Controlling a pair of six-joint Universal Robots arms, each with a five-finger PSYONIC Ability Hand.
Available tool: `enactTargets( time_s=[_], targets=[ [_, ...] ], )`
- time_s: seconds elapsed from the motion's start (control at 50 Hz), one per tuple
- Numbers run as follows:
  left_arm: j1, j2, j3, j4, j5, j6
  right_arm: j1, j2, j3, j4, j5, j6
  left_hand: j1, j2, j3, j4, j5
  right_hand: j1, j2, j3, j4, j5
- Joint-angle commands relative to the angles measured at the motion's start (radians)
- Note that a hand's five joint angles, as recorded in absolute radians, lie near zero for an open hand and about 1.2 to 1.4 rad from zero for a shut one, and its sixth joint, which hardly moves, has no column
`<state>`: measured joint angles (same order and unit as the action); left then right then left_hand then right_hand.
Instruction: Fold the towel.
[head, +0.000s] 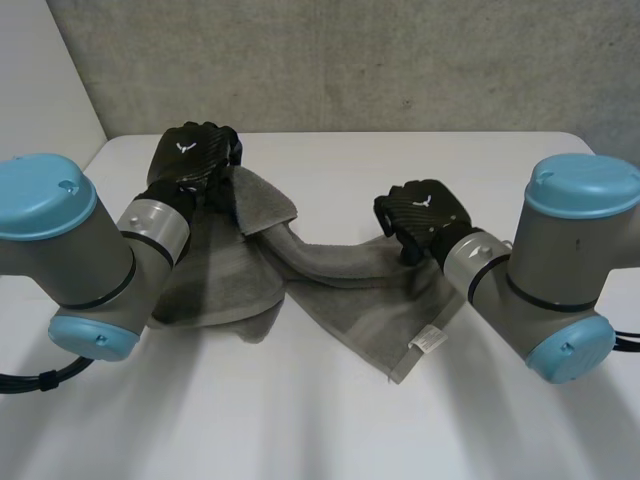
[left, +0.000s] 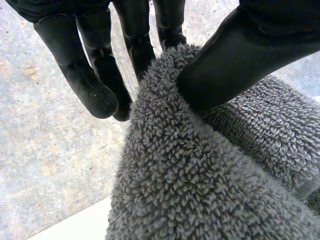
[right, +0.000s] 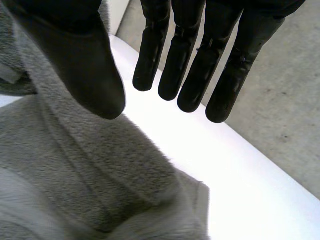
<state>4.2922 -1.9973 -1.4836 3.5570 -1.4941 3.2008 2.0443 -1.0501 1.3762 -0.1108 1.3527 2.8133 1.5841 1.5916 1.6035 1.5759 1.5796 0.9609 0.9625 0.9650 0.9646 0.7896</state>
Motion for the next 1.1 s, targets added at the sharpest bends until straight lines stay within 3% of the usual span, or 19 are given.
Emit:
enactTargets(
  time_s=[0.02,0.18,0.34,0.38,0.4,0.42,0.44,0.46,0.58,0.62,0.74,0.84,0.9,0.94,0.96,1.0,1.02,1.04,1.1],
  targets=[
    [-0.002,0.0,0.0,-0.004,0.0,0.001,-0.029,0.07,-0.107,0.026,-0.007,-0.005,-0.188,-0.195,-0.207,-0.18,-0.358,-0.221,-0.222,-0.225,-0.224,-0.224],
    [-0.014,0.02,-0.007,-0.007,0.002,-0.001,-0.035,0.243,-0.31,0.221,-0.021,-0.066,-0.188,-0.195,-0.207,-0.18,-0.358,-0.324,-0.326,-0.328,-0.328,-0.327],
    [-0.015,0.034,-0.012,-0.006,0.002,-0.001,-0.055,0.351,-0.414,0.244,-0.027,-0.067,-0.188,-0.195,-0.207,-0.18,-0.358,-0.321,-0.323,-0.325,-0.325,-0.324],
    [-0.014,0.034,-0.012,-0.006,0.002,-0.001,-0.053,0.354,-0.427,0.244,-0.033,-0.061,-0.188,-0.195,-0.207,-0.18,-0.358,0.043,0.042,0.039,0.04,0.04],
    [-0.014,0.034,-0.012,-0.006,0.002,-0.001,-0.053,0.354,-0.427,0.244,-0.034,-0.061,-0.188,-0.195,-0.207,-0.18,-0.358,0.046,0.044,0.042,0.042,0.043],
    [-0.014,0.034,-0.012,-0.006,0.002,-0.001,-0.056,0.345,-0.43,0.241,-0.027,-0.057,-0.188,-0.195,-0.207,-0.18,-0.358,0.328,0.326,0.324,0.324,0.325],
    [-0.014,0.035,-0.007,-0.006,0.002,-0.001,-0.056,0.345,-0.43,0.241,-0.027,-0.057,-0.188,-0.195,-0.207,-0.18,-0.358,0.331,0.329,0.327,0.327,0.327],
    [-0.014,0.035,-0.007,-0.006,0.002,-0.001,-0.059,0.329,-0.43,0.229,-0.024,-0.045,-0.188,-0.195,-0.207,-0.18,-0.358,0.434,0.433,0.43,0.431,0.431],
    [-0.008,0.045,0.06,-0.003,-0.003,-0.019,-0.09,0.078,-0.361,0.028,-0.006,0.097,-0.188,-0.195,-0.207,-0.18,-0.358,0.435,0.434,0.431,0.432,0.432],
    [-0.003,0.064,0.101,-0.006,-0.006,-0.099,-0.11,-0.069,-0.26,-0.093,-0.021,0.124,-0.188,-0.195,-0.207,-0.18,-0.358,0.435,0.434,0.431,0.432,0.432],
    [0.001,0.103,0.12,-0.014,0.009,-0.234,-0.102,-0.174,-0.134,-0.099,-0.073,0.094,-0.188,-0.195,-0.207,-0.18,-0.358,0.435,0.434,0.431,0.432,0.432],
    [0.003,0.098,0.06,-0.079,0.037,-0.246,-0.085,-0.188,0.026,0.049,-0.164,-0.075,-0.188,-0.195,-0.207,-0.18,-0.358,0.435,0.434,0.431,0.432,0.432],
    [0.009,0.095,0.037,-0.11,0.048,-0.234,-0.072,-0.183,0.138,0.154,-0.196,-0.288,-0.188,-0.195,-0.207,-0.18,-0.358,0.435,0.434,0.431,0.432,0.432],
    [0.044,0.074,-0.001,-0.176,0.087,-0.175,-0.084,-0.18,0.24,0.248,-0.19,-0.523,-0.188,-0.195,-0.207,-0.18,-0.358,0.435,0.434,0.431,0.432,0.432],
    [0.044,0.074,-0.001,-0.176,0.087,-0.174,-0.084,-0.18,0.241,0.249,-0.19,-0.525,-0.188,-0.195,-0.207,-0.18,-0.358,0.435,0.434,0.431,0.432,0.432],
    [0.089,0.052,-0.029,-0.26,0.152,-0.071,-0.088,-0.194,0.306,0.327,-0.201,-0.664,-0.188,-0.195,-0.207,-0.18,-0.358,-0.232,-0.234,-0.236,-0.236,-0.235],
    [0.089,0.052,-0.029,-0.26,0.152,-0.07,-0.089,-0.194,0.307,0.327,-0.201,-0.664,-0.188,-0.195,-0.207,-0.18,-0.358,-0.236,-0.237,-0.24,-0.24,-0.239],
    [0.103,0.042,-0.036,-0.306,0.188,-0.005,-0.093,-0.208,0.31,0.342,-0.202,-0.663,-0.188,-0.195,-0.207,-0.18,-0.358,-0.608,-0.61,-0.612,-0.612,-0.611],
    [0.113,0.019,-0.038,-0.392,0.235,0.121,-0.113,-0.278,0.282,0.333,-0.205,-0.594,-0.208,-0.215,-0.227,-0.2,-0.378,-0.786,-0.788,-0.79,-0.79,-0.79]
  ],
)
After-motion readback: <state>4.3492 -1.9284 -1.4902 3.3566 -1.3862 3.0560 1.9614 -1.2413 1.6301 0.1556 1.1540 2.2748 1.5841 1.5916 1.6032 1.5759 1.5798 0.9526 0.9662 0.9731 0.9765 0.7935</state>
